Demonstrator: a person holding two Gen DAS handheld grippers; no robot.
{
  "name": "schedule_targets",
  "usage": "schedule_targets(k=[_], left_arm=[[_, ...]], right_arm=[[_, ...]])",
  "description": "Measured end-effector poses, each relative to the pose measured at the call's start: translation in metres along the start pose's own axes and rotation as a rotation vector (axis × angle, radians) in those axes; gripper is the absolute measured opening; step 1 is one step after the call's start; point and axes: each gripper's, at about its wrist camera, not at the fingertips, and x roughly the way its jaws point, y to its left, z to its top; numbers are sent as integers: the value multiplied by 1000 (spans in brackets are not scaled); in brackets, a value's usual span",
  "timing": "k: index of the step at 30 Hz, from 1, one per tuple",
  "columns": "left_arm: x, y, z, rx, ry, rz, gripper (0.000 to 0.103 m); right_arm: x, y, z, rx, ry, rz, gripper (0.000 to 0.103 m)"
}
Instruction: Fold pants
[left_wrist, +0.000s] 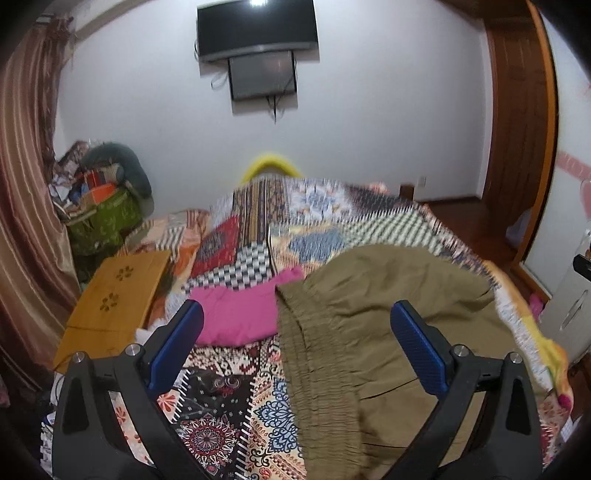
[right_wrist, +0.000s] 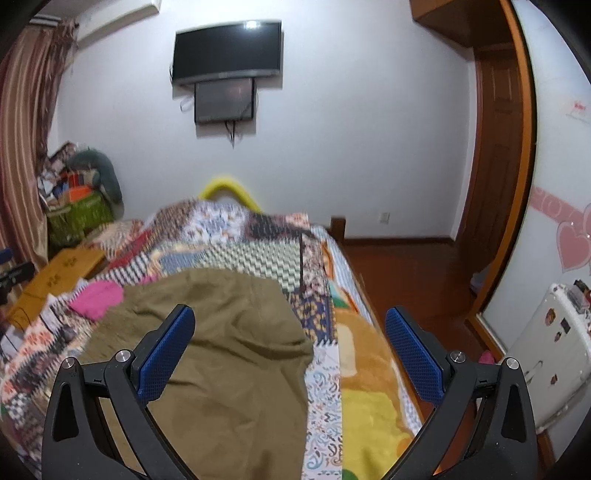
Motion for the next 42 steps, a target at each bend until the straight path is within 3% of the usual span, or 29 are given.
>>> schedule_targets(k=[3, 5, 7, 10, 16, 21, 25, 28, 30, 31, 33, 36, 39, 42], left_arm=[[33, 3, -9, -18, 77, -42, 103], [52, 1, -16, -30, 125, -69, 95], [70, -1, -23, -27, 168, -85, 88], [95, -2, -32, -24, 221, -98, 86], [126, -2, -47, -32, 309, -128, 78], [149, 0, -63, -49, 398, -167, 70], [164, 1, -73, -89, 462, -246, 61], [168, 3, -76, -131, 469, -287, 58], [168, 2, -74, -129, 467, -316, 45], [168, -1, -74, -122, 469, -318, 43], [167, -5, -73, -104, 467, -306, 42], [165, -2, -73, -107, 471, -299, 33], [165, 3, -72, -121, 480, -303, 27], [164, 0, -75, -65, 469, -288, 24]], right_arm=[[26, -7, -14, 1, 77, -6, 100], [41, -11, -21, 5, 134, -3, 92], [58, -16, -29, 19, 193, 8, 90], [80, -22, -40, 31, 256, 13, 86], [119, -32, -54, 54, 351, 50, 76], [146, -33, -65, 64, 438, 89, 60], [158, -34, -75, 67, 492, 124, 52], [158, -33, -78, 41, 488, 122, 51], [156, -31, -79, 22, 481, 123, 48], [155, -30, -79, 11, 480, 125, 43], [154, -28, -80, -18, 484, 122, 22], [152, -27, -81, -32, 484, 129, 11], [149, -27, -82, -28, 488, 132, 9], [146, -29, -83, 5, 494, 151, 8]])
